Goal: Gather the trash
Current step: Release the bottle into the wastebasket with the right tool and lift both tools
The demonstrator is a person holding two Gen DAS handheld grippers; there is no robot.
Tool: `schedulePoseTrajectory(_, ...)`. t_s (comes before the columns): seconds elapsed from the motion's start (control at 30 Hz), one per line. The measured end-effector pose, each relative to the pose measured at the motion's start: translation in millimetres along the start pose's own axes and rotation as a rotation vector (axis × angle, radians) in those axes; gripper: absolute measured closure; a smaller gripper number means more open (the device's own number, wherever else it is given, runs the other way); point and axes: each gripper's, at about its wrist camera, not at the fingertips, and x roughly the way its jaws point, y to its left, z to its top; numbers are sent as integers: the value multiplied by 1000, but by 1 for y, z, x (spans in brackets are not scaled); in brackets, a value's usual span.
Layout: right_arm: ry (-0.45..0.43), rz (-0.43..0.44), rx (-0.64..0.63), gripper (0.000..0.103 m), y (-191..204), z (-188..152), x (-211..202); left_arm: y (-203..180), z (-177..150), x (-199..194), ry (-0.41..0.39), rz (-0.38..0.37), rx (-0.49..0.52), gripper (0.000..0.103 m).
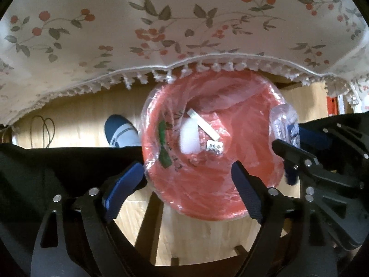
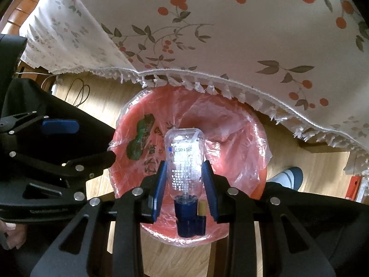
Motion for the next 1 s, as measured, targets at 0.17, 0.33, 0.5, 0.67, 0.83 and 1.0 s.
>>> schedulePoseTrajectory(0.17, -6, 1, 10, 62, -2, 0, -1, 6, 1, 2, 1, 11, -25, 18)
schedulePoseTrajectory(0.33, -30, 2, 29, 38, -5, 1, -7, 12, 2, 3, 4, 14, -58, 14)
schedulePoseTrajectory(0.5, -84, -13, 45, 17, -6, 2, -24, 10, 1, -2, -14, 6, -48, 13)
schedulePoseTrajectory(0.67, -209, -85, 70, 5, -7, 6, -65, 9, 3, -28, -98, -10, -35, 11)
schedulePoseTrajectory(0.83, -383, -158, 69, 5, -9, 8, -120, 2, 8, -80, -266, -8, 30, 7)
schedulePoseTrajectory(1.0, -532, -155, 97, 5, -26, 23, -171, -6, 23, -132, -375, 17, 95, 6)
